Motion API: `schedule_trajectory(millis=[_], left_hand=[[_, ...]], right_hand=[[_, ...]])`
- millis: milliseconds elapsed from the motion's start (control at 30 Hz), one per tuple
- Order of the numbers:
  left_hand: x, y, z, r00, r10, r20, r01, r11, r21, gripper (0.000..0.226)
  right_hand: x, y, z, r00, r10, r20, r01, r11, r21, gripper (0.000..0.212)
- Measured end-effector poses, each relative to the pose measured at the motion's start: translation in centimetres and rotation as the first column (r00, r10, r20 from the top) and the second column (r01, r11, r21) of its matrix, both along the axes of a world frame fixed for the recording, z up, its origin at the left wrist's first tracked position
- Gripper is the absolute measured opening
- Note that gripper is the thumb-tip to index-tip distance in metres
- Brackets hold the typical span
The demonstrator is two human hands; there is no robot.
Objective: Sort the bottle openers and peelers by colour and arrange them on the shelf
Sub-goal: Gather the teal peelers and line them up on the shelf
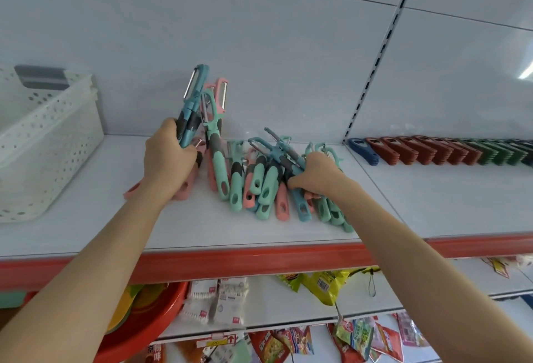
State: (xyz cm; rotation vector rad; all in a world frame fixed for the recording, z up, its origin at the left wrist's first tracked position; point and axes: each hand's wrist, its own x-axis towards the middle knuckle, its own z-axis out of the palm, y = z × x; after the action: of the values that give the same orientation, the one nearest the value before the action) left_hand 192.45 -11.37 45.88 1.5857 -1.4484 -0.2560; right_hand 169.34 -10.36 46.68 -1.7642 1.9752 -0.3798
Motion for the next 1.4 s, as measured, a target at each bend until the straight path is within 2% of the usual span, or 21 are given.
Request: schedule_trajectory(millis=[200,367,467,633,733,833,967,1100,1267,1400], left_hand=[[0.6,-0.4,-0.3,0.997,0.042,-0.059,-0.044,0.998,-0.041,0.02],[0.9,-0.2,-0.2,0.993,0.104,-0.049,-0.107,0.992,-0.065,0.028],[0.7,0.2,0.1,0.993,0.1,-0.064,-0.105,0.992,-0.077,0.035],[1.0,0.1,1.0,0.992,0.122,-0.036,-0.126,0.983,-0.134,0.034],[1.6,-0.1,2.5,0.988,0.155,-0.023,-0.156,0.974,-0.166,0.036],[0.9,0.3,3.1,0.994,0.093,-0.057,-0.1,0.984,-0.149,0.035],[-1.6,1.4,2.1,0.992,-0.085,-0.096,0.084,0.996,-0.015,0.024],[-4.8,1.7,0.8,0.958,-0.283,-0.056,0.288,0.948,0.137,0.016],[-8.2,0.4,-0.3,0.925,-0.371,0.081,0.339,0.903,0.263,0.012],[-9.6,-0.4,-0.6,0.901,-0.362,0.238,0.279,0.905,0.322,0.011]], right_hand=[[0.1,-0.2,-0.3,0.998,-0.001,-0.062,0.0,1.0,-0.028,0.027],[-0.1,-0.1,-0.2,1.0,-0.011,-0.024,0.01,1.0,-0.023,0.021],[-0.3,0.0,0.0,0.999,-0.034,-0.024,0.033,0.999,-0.021,0.023],[-1.0,0.2,0.0,0.999,-0.044,-0.015,0.043,0.999,-0.032,0.028],[-1.1,0.3,-0.1,0.996,-0.038,-0.079,0.035,0.999,-0.031,0.029],[-1.1,0.3,0.1,0.994,-0.025,-0.11,0.022,0.999,-0.027,0.028],[-1.9,0.8,0.4,0.984,-0.107,0.141,0.118,0.991,-0.069,0.026],[-3.3,2.1,0.9,0.902,-0.174,0.396,0.235,0.965,-0.111,0.023],[-4.6,3.1,1.0,0.762,-0.176,0.623,0.293,0.952,-0.089,0.006],[-5.5,3.7,0.6,0.746,-0.163,0.646,0.286,0.954,-0.091,0.004]])
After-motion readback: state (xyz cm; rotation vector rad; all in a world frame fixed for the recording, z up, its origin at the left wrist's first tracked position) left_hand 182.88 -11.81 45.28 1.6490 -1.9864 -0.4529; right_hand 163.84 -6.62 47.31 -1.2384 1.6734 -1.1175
